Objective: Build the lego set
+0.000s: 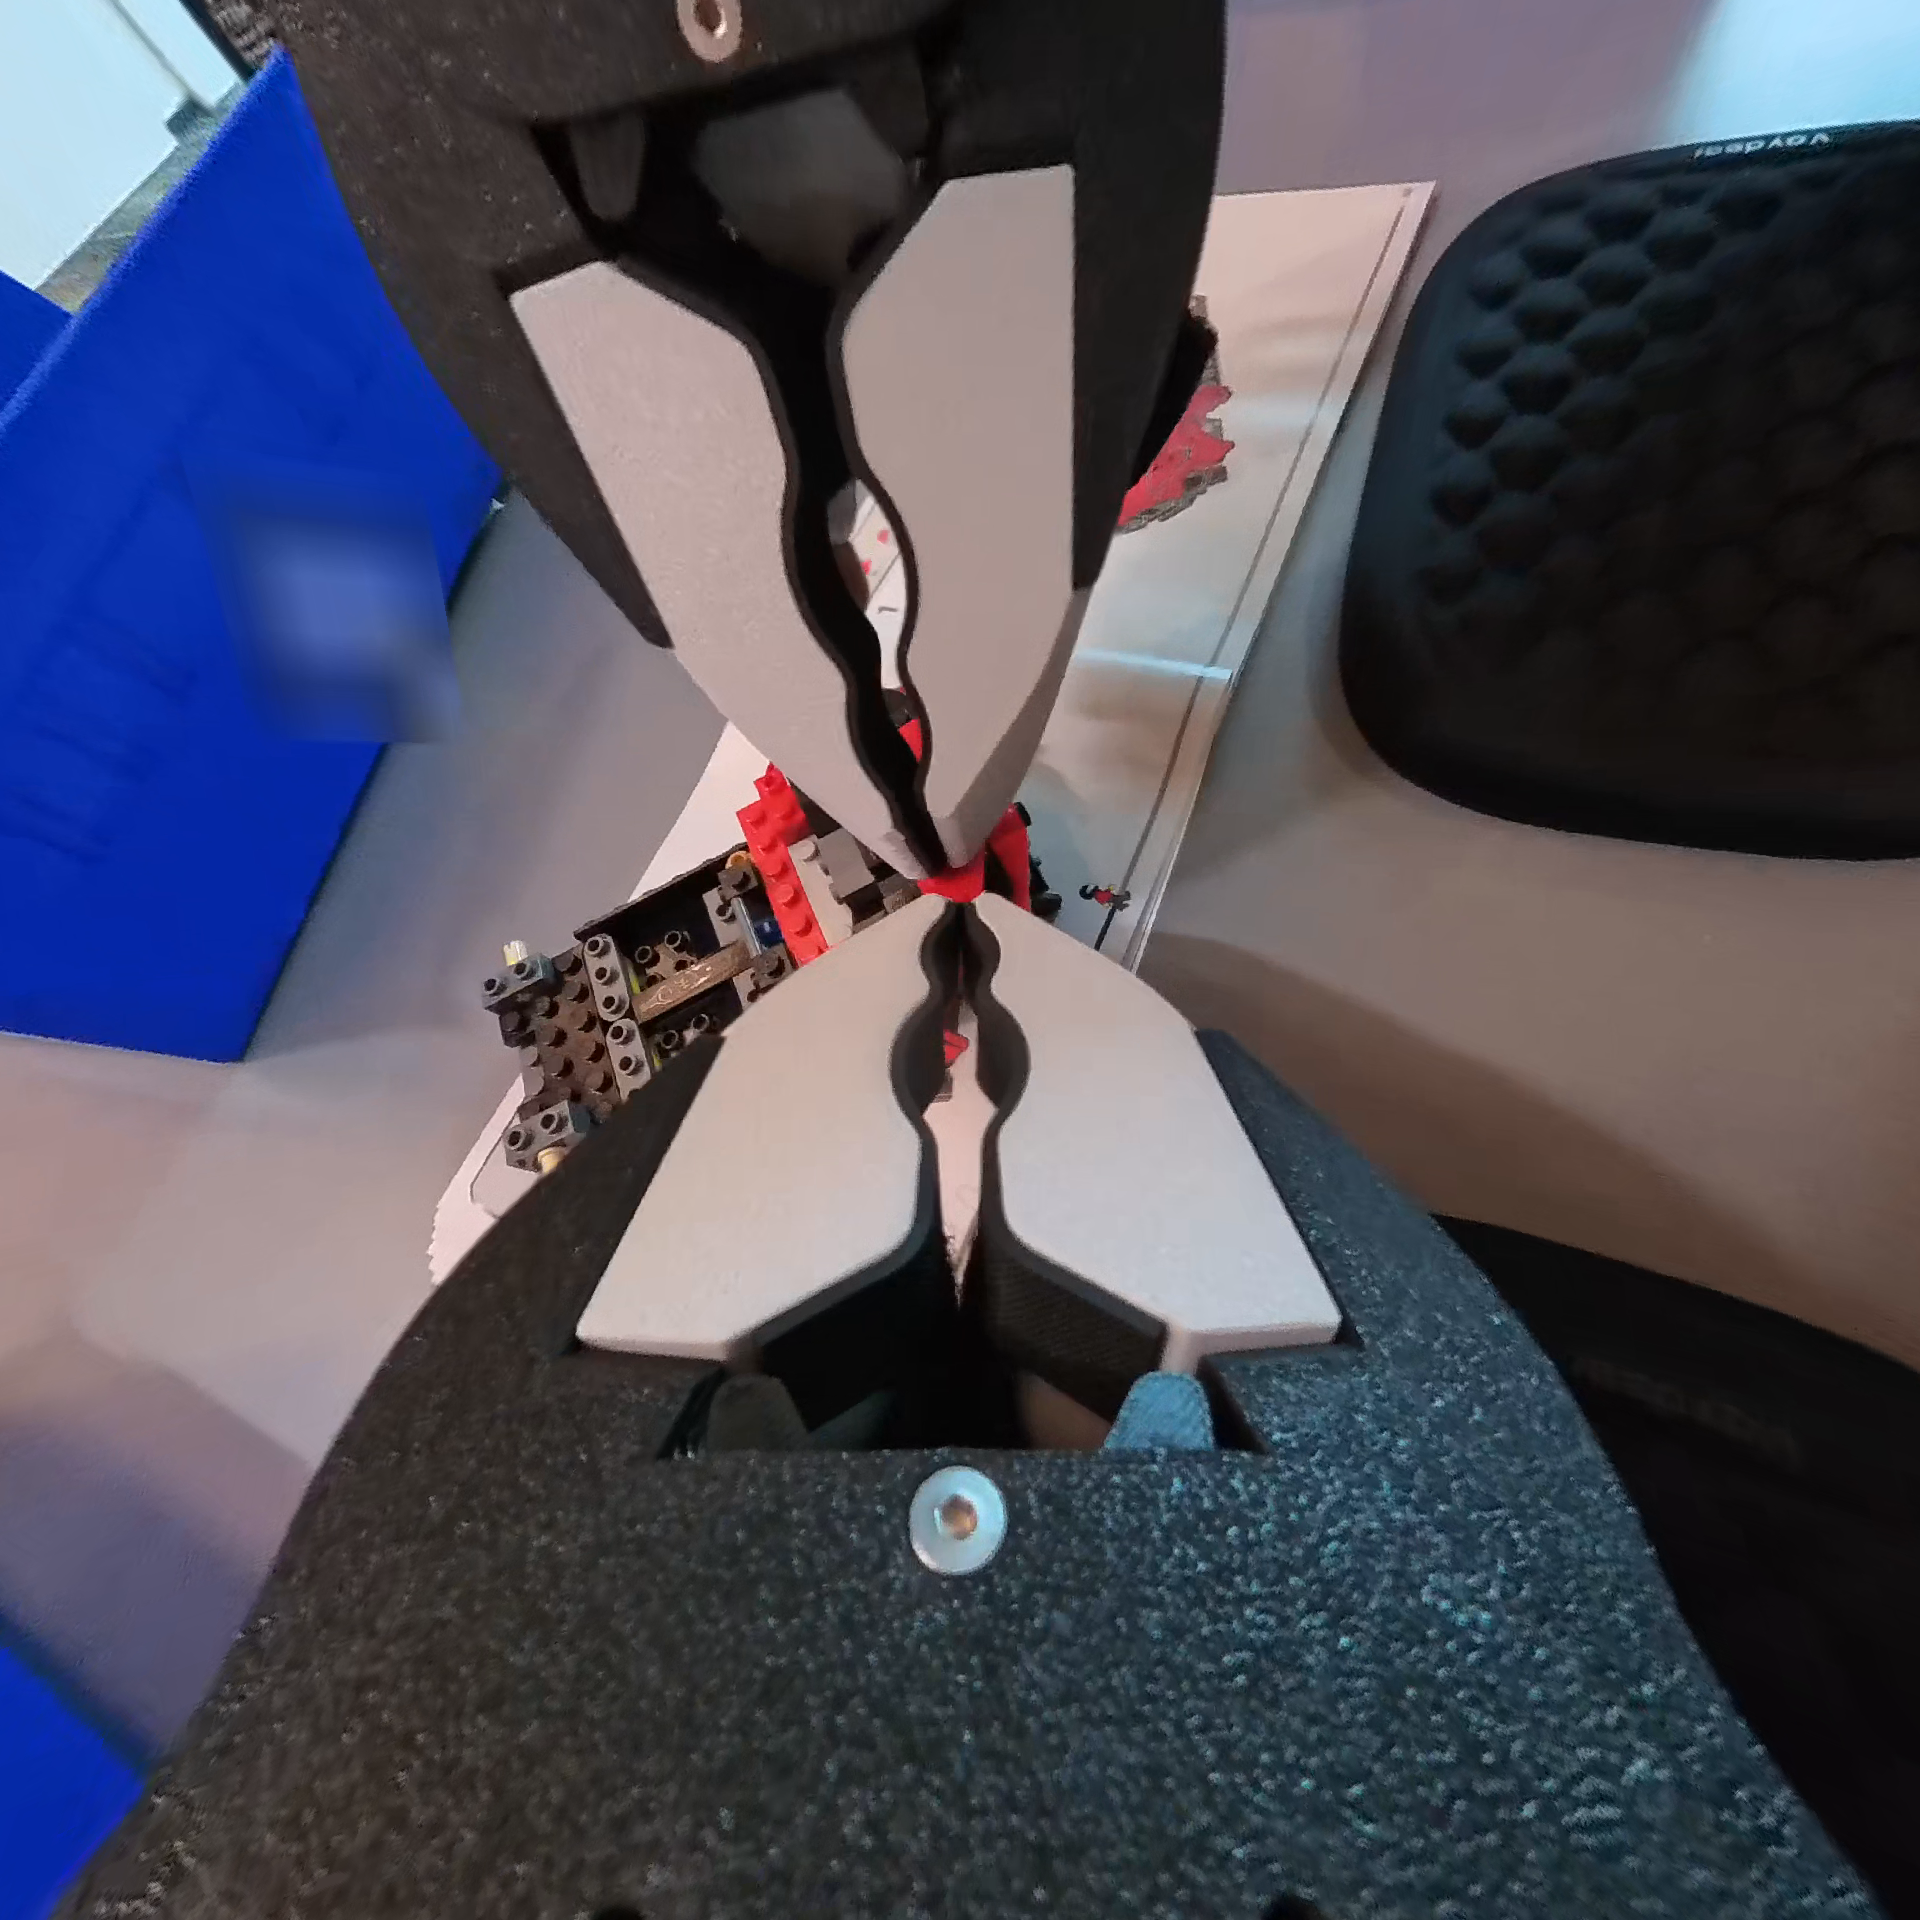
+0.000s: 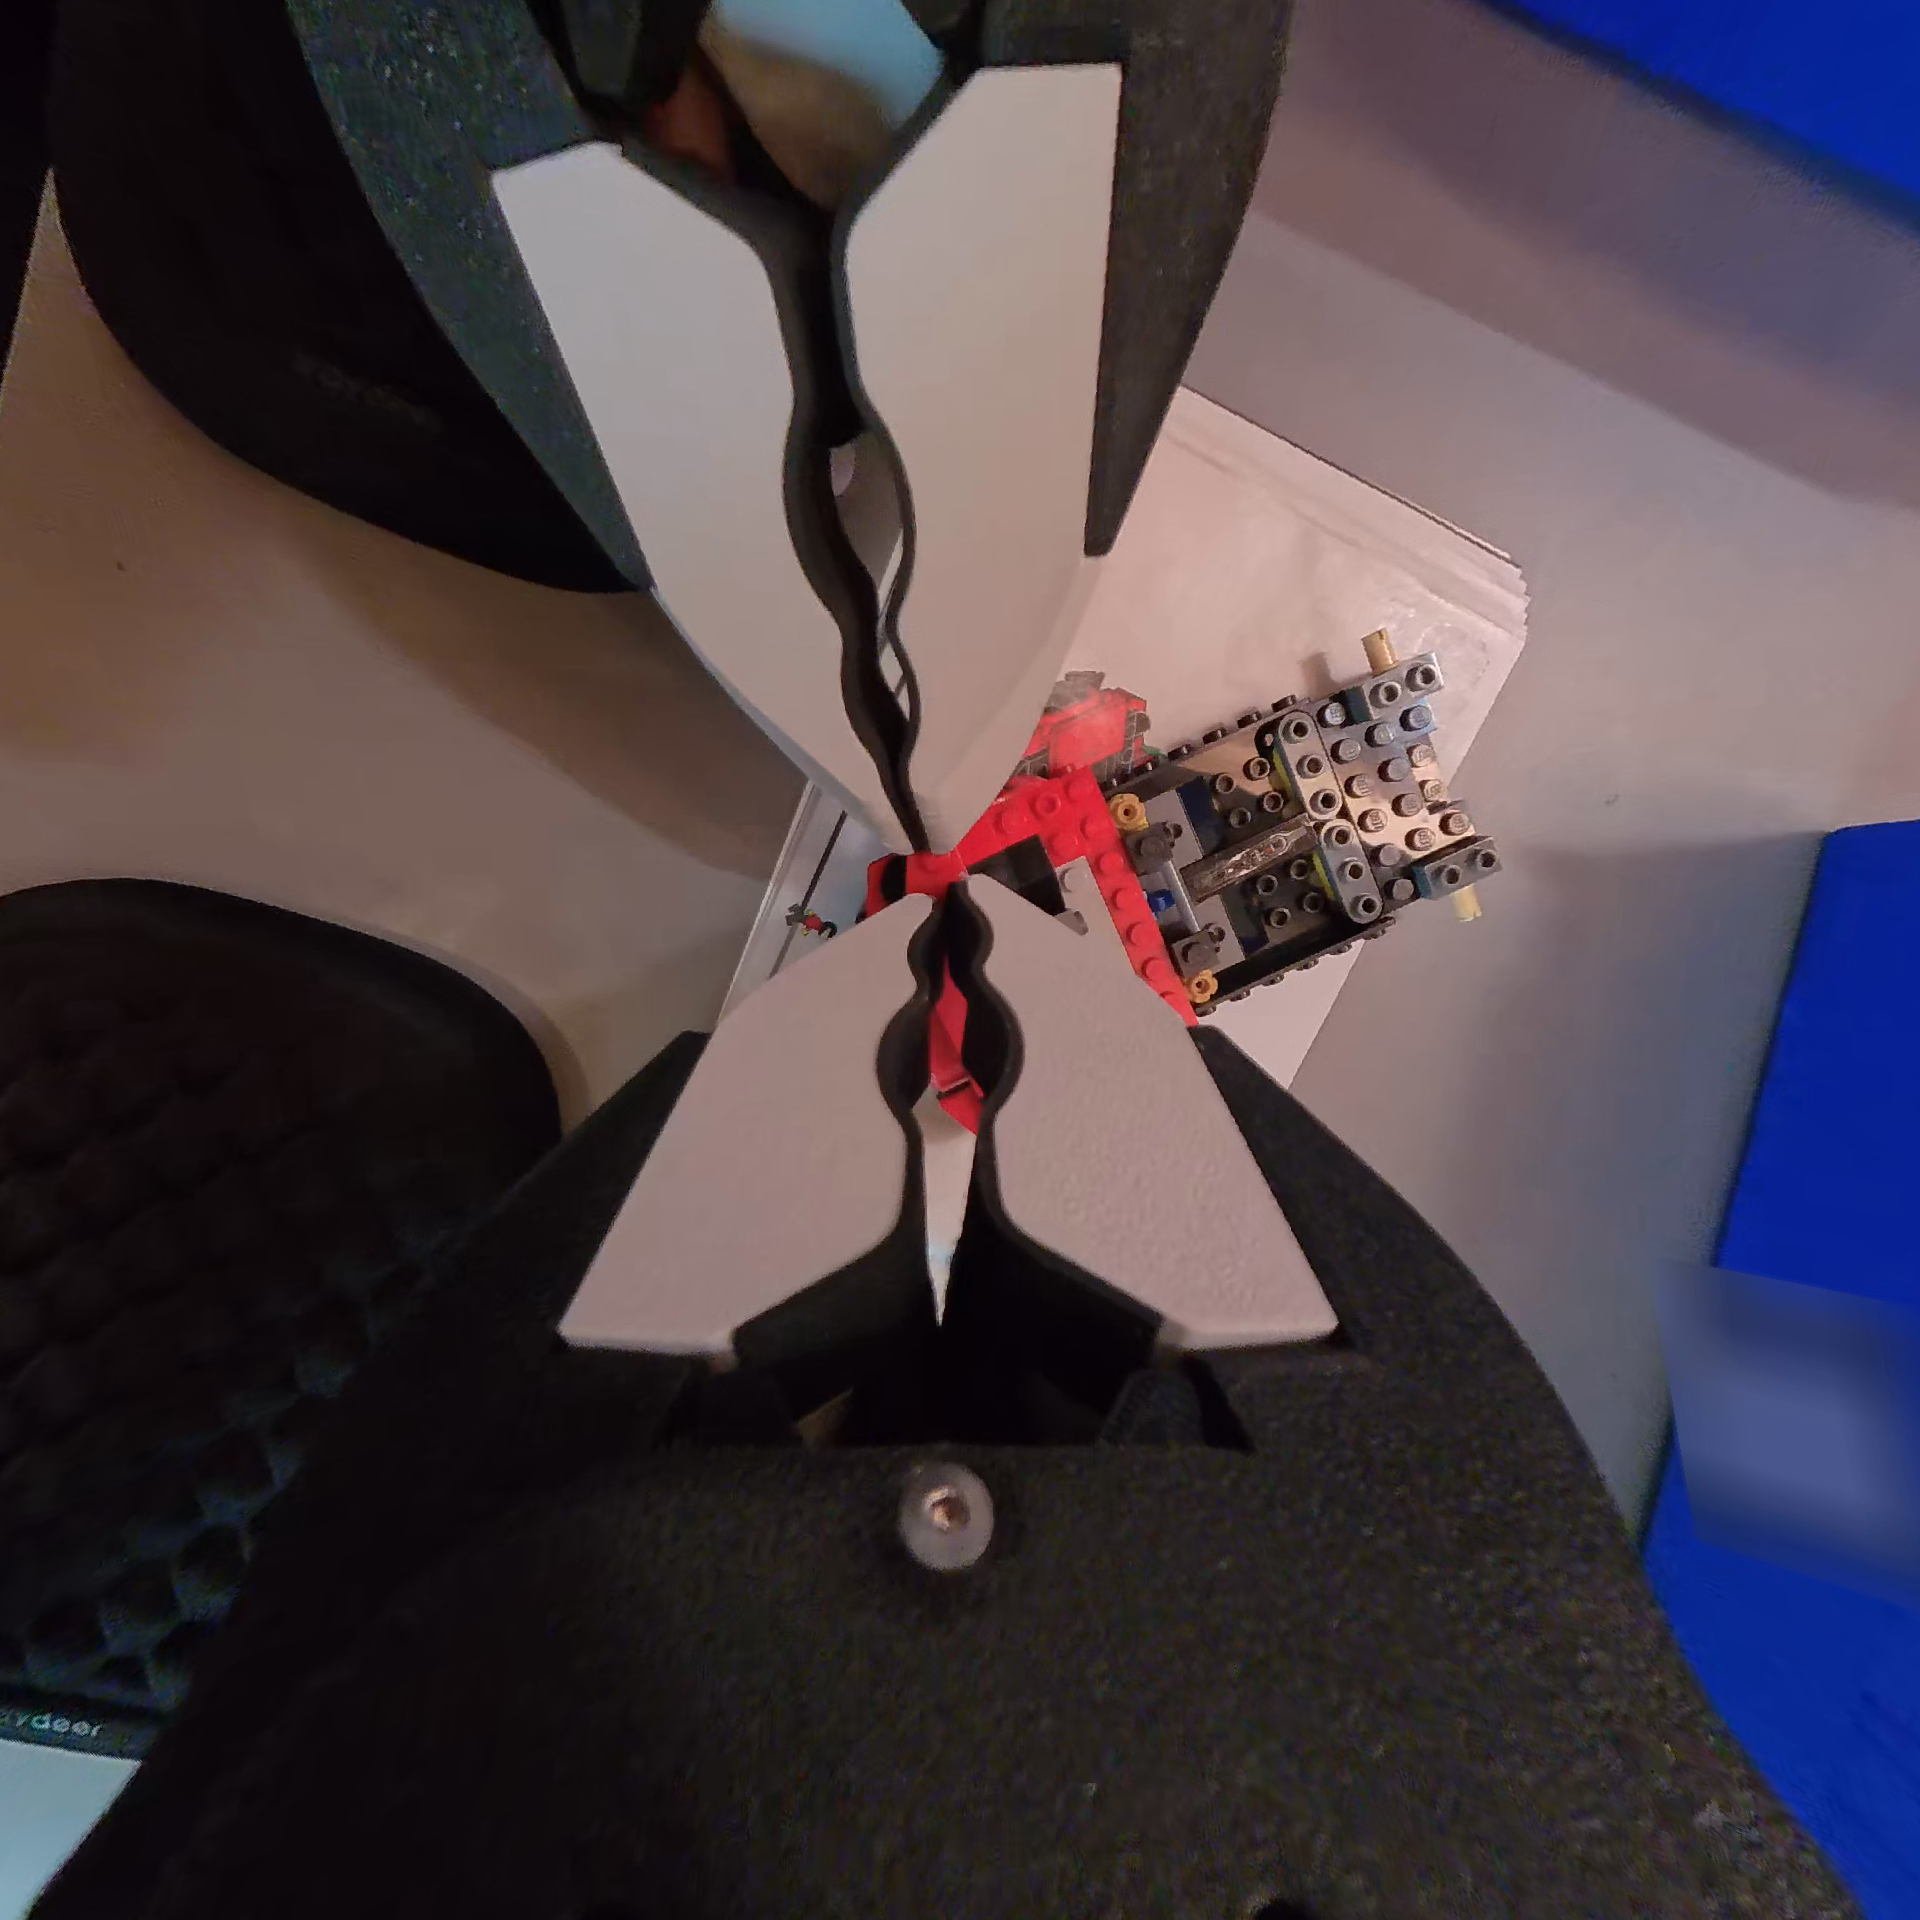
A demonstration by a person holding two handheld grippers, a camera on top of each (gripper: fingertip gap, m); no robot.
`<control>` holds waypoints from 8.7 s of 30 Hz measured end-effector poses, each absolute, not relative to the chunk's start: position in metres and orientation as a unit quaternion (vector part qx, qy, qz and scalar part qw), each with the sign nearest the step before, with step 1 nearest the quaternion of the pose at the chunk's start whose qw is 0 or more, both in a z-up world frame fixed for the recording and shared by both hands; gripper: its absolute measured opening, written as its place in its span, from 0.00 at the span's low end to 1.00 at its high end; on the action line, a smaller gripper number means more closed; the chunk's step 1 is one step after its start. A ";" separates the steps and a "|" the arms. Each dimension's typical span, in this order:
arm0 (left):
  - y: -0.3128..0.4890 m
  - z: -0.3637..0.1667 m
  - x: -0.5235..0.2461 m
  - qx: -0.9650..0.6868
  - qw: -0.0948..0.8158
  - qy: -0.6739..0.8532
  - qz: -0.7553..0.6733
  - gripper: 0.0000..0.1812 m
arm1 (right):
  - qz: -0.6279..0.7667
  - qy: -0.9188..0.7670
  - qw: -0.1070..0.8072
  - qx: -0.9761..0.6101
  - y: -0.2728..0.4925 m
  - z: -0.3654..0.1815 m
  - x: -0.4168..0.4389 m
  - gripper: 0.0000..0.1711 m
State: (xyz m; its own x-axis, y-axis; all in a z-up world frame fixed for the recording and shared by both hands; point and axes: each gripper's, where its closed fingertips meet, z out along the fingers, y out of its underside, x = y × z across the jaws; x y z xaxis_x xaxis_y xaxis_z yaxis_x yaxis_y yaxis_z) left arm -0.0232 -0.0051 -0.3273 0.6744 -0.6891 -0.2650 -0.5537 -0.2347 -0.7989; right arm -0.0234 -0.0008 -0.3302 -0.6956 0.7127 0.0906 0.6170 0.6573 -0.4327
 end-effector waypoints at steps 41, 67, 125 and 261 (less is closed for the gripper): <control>-0.003 -0.317 -0.028 -0.798 0.479 0.350 -0.103 0.00 | 0.273 -0.868 0.156 -0.385 0.001 -0.322 -0.022 0.02; -0.006 -0.331 -0.026 -0.816 0.439 0.363 -0.094 0.00 | 0.271 -0.869 0.124 -0.396 -0.001 -0.330 -0.027 0.00; 0.011 -0.325 -0.044 -0.655 0.499 0.545 0.159 0.27 | 0.233 -0.853 0.322 -0.339 0.026 -0.325 -0.025 0.20; 0.041 -0.272 -0.054 -0.603 0.568 0.535 0.165 0.20 | 0.181 -0.801 0.516 -0.242 0.034 -0.266 -0.052 0.19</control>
State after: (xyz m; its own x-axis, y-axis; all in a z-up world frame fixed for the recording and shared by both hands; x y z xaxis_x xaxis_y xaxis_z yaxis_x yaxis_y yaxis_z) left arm -0.0536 0.0414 -0.2718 0.3734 -0.4583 -0.8065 -0.8324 0.2182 -0.5094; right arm -0.0516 0.0339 -0.2662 -0.3501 0.5754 0.7392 0.2007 0.8169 -0.5408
